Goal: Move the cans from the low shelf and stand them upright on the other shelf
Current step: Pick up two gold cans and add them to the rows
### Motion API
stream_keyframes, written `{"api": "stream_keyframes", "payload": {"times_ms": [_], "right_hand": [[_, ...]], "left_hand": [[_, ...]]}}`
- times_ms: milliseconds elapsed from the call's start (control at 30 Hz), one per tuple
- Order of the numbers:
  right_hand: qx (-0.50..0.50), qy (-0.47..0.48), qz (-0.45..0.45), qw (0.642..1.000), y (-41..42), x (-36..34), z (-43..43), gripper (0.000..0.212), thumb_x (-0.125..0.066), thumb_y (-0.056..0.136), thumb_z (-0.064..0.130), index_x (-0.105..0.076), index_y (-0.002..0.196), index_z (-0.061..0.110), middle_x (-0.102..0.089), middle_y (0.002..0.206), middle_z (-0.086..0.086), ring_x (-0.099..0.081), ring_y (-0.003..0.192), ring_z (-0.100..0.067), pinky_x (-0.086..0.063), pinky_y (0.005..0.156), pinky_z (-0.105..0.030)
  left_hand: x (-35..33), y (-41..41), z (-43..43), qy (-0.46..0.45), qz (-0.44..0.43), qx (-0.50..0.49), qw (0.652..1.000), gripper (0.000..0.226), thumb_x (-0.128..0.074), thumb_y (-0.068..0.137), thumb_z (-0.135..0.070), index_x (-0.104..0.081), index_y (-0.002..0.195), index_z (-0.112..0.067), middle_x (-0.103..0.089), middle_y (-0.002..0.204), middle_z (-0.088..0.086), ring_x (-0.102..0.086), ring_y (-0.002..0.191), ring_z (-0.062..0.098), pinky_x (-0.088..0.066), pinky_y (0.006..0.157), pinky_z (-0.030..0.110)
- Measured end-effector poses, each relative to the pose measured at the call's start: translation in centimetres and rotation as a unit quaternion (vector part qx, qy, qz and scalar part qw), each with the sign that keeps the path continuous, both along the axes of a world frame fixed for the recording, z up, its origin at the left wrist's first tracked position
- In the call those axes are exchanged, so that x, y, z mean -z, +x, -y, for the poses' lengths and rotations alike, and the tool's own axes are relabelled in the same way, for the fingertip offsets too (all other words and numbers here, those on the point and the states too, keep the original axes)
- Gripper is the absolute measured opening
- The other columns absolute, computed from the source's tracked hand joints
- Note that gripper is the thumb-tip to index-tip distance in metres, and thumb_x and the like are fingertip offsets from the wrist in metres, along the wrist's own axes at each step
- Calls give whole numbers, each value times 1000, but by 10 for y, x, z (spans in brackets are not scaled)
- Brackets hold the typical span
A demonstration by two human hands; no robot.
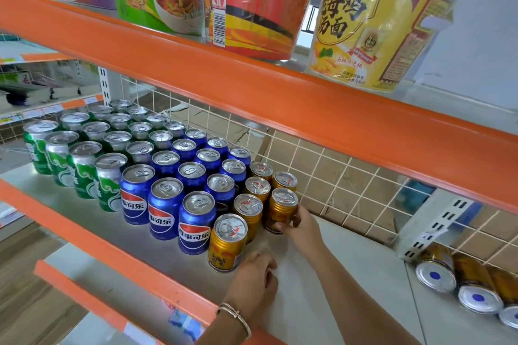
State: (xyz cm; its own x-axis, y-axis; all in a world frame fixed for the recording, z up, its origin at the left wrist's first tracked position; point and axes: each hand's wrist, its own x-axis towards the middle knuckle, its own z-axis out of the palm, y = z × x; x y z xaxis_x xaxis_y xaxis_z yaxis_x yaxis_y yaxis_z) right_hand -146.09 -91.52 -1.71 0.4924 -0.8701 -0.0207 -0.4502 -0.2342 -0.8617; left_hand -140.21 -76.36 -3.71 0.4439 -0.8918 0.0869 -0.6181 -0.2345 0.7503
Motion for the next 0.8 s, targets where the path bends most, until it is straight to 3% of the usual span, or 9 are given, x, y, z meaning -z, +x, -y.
{"api": "stream_keyframes", "payload": {"times_ms": [200, 333, 467, 567, 633, 700, 800], "right_hand": [[-29, 5, -2, 1000, -1, 0, -3, 75, -74, 80, 14, -35, 143, 21, -50, 141, -1, -45, 132, -21, -35, 110, -35], [7, 18, -17, 1000, -9, -1, -6, 104, -80, 73, 37, -15, 152, 20, -26, 156, -3, -32, 140, -25, -34, 112, -45], [31, 32, 15, 999, -44, 0, -12, 96, -77, 78, 24, -15, 152, 22, -20, 155, -1, -41, 128, -17, -44, 98, -31], [64, 24, 34, 997, -79, 1, -20, 94, -76, 79, 19, -14, 151, 23, -20, 154, 0, -40, 119, -8, -46, 97, -30], [78, 21, 51, 995, -107, -1, -27, 97, -74, 81, 20, -8, 152, 23, -13, 155, 2, -37, 123, -8, -41, 96, -26], [104, 16, 61, 993, -141, -6, -32, 104, -74, 80, 32, 1, 152, 26, -2, 158, 7, -28, 136, -12, -35, 105, -31], [158, -15, 54, 986, -199, -18, -39, 121, -74, 67, 61, 11, 149, 36, 15, 158, 12, 1, 148, -16, -16, 119, -48]], "left_hand": [[-3, -3, -3, -4, -14, -3, 1000, 20, -48, 89, -17, -57, 106, -21, -49, 101, -8, -51, 91, 6, -40, 78, 11], [-4, -5, -3, -17, -63, -14, 998, 27, -55, 87, -19, -55, 114, -22, -53, 103, -10, -51, 86, 1, -38, 74, 5], [-12, -16, 5, -9, -160, -46, 986, 42, -64, 85, -22, -50, 124, -23, -54, 106, -11, -55, 91, 3, -46, 83, 14], [-24, -42, 21, -28, -205, -2, 978, 48, -66, 84, -28, -45, 127, -22, -52, 112, -10, -52, 98, 5, -44, 78, 14], [-28, -66, 34, -30, -228, 30, 973, 61, -69, 82, -28, -39, 134, -19, -50, 123, -3, -50, 103, 8, -41, 80, 17], [-30, -92, 45, -30, -248, 67, 966, 77, -71, 79, -27, -28, 142, -19, -43, 136, 4, -48, 111, 13, -41, 85, 20], [-34, -134, 56, -23, -266, 114, 957, 104, -77, 73, -31, -7, 149, -22, -20, 152, 10, -36, 133, 25, -39, 103, 33]]}}
